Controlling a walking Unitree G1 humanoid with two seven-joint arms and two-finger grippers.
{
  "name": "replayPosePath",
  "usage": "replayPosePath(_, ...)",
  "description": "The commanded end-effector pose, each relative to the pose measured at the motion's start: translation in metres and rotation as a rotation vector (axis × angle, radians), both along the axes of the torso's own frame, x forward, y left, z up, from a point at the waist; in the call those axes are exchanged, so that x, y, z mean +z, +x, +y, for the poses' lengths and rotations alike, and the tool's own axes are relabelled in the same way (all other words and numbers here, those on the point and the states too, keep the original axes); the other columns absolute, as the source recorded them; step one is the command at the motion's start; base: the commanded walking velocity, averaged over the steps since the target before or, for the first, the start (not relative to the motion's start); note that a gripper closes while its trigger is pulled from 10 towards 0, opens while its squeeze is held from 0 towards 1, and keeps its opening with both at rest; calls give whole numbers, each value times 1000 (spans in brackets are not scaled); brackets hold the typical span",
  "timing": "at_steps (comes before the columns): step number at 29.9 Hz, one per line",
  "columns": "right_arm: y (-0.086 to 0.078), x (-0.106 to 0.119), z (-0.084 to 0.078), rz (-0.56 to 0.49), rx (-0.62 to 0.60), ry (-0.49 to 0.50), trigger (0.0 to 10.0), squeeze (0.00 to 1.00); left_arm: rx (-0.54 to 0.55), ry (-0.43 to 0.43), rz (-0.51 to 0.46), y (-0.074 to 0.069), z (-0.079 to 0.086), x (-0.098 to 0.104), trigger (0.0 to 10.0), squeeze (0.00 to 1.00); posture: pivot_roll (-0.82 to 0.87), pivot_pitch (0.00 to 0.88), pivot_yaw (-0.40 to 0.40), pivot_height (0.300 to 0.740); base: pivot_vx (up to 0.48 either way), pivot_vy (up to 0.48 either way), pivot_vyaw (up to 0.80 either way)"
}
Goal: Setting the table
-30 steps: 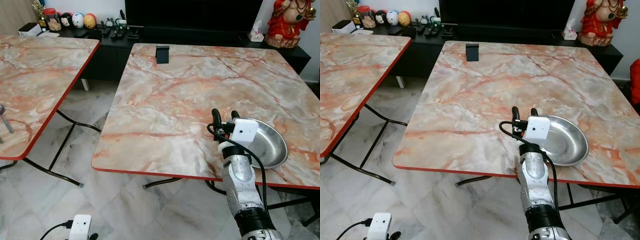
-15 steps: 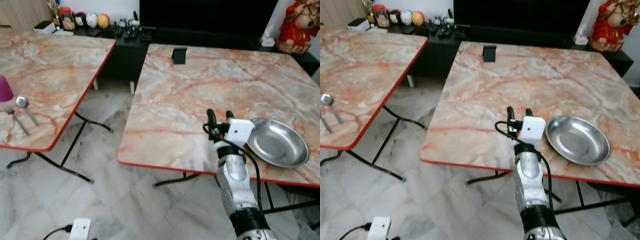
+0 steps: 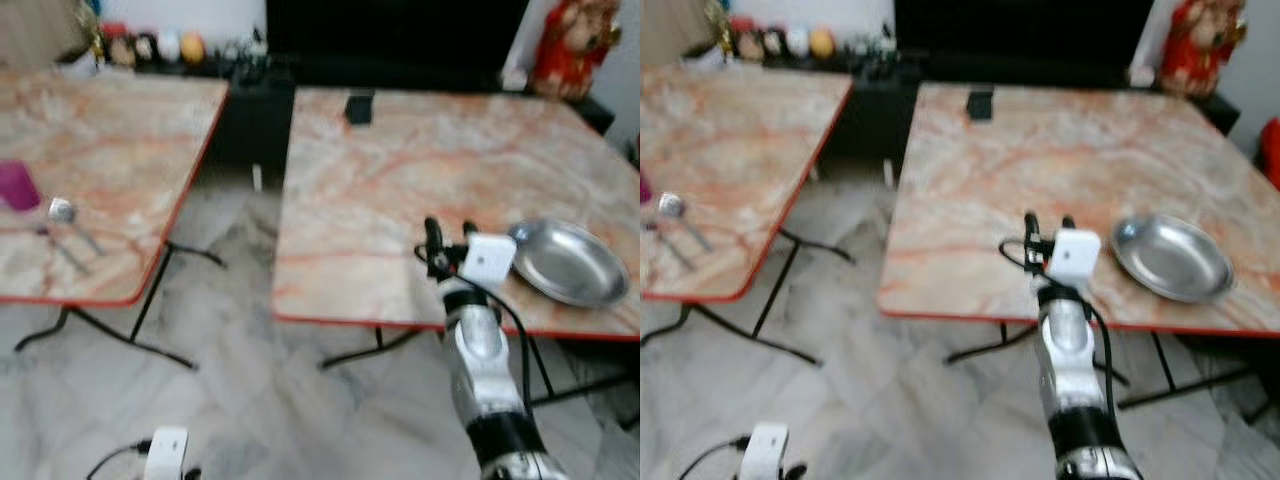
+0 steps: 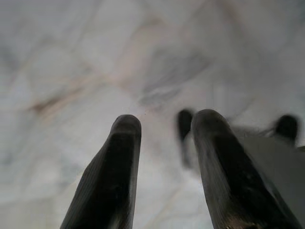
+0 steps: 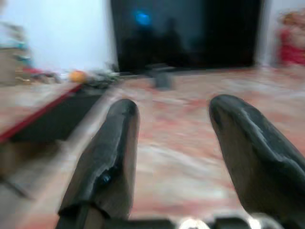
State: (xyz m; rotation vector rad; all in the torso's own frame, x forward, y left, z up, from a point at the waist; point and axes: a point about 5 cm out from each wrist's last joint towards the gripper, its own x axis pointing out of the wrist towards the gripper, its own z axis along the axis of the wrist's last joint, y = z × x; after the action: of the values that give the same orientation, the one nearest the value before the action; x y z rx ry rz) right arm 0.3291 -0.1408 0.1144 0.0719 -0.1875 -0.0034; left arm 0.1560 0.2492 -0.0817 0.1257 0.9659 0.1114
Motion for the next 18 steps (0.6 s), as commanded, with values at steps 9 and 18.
replayPosePath(9, 2, 1, -12, -2, -37, -10, 10000, 0, 7, -28, -19, 8, -7, 1, 10000, 0, -36, 0, -34, 740, 0, 353, 0)
replayPosePath(18, 4, 2, -7, -5, -22, -6, 10000, 0, 11, -39, -21, 10, -14, 0, 10000, 0, -30, 0, -38, 740, 0, 348, 0)
